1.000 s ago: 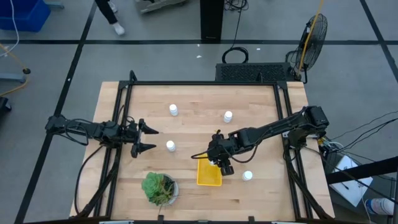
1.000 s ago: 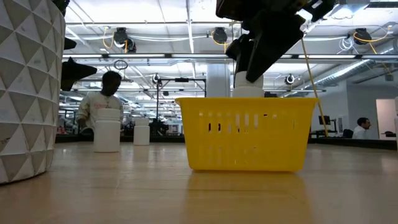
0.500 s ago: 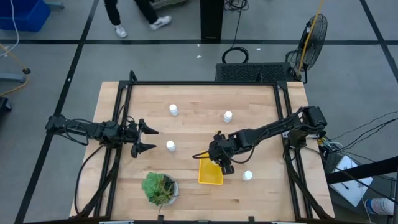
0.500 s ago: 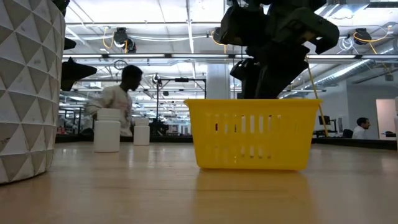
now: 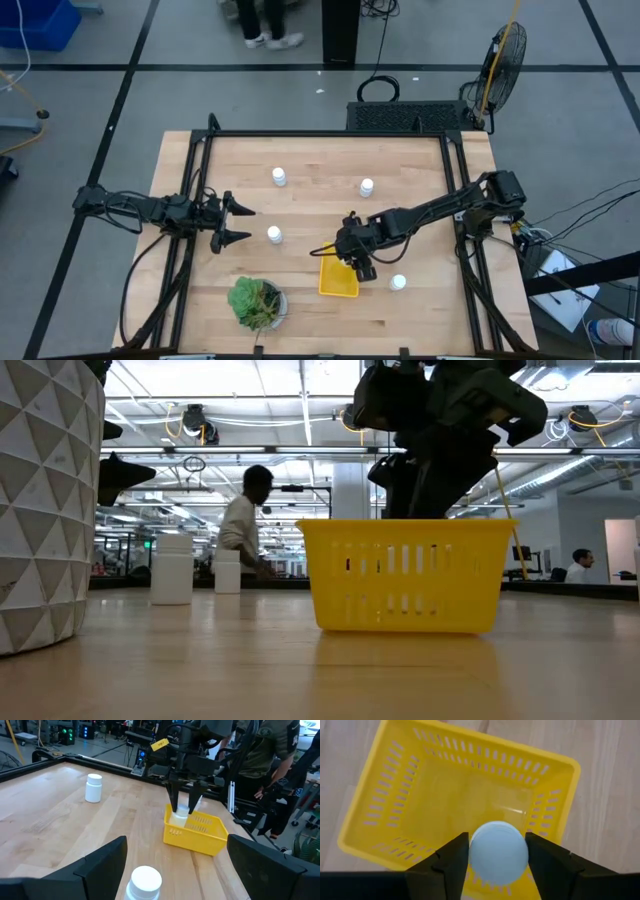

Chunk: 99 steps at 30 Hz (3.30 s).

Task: Pick and place pill bottles into a basket
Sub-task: Put the white pill bottle into the yellow bin

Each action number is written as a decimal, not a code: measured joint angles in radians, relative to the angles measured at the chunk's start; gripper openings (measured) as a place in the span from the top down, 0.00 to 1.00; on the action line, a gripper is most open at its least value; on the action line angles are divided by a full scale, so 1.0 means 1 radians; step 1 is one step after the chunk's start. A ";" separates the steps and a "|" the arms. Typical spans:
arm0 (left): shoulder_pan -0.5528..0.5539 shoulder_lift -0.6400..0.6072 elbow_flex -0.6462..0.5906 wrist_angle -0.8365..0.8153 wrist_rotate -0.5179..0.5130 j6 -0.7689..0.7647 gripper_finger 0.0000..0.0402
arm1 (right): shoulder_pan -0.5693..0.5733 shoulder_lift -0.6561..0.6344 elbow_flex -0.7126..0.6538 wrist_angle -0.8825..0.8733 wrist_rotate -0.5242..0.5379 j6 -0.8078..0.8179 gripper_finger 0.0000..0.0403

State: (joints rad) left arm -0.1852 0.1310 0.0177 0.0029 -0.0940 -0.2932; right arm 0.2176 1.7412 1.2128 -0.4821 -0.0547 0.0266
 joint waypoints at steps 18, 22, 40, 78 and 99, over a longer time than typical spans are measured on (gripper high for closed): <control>0.000 0.000 0.000 -0.002 0.016 0.002 0.14 | 0.094 -0.210 0.000 -0.069 0.027 0.064 0.45; 0.000 0.000 0.000 -0.002 0.016 0.002 0.14 | 0.217 -0.253 0.000 -0.175 0.196 0.193 0.47; 0.000 0.000 0.000 -0.002 0.014 -0.024 0.14 | 0.511 -0.264 0.000 -0.430 0.396 0.790 0.50; 0.000 0.000 0.000 -0.001 0.005 0.002 0.14 | 0.494 -0.263 -0.060 -0.478 0.233 0.869 0.42; 0.000 0.000 0.000 -0.001 0.006 -0.005 0.14 | 0.482 -0.264 -0.242 -0.199 0.206 0.845 0.31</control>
State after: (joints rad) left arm -0.1850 0.1307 0.0174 0.0021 -0.0883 -0.2978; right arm 0.6994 1.4776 0.9705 -0.6808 0.1509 0.8719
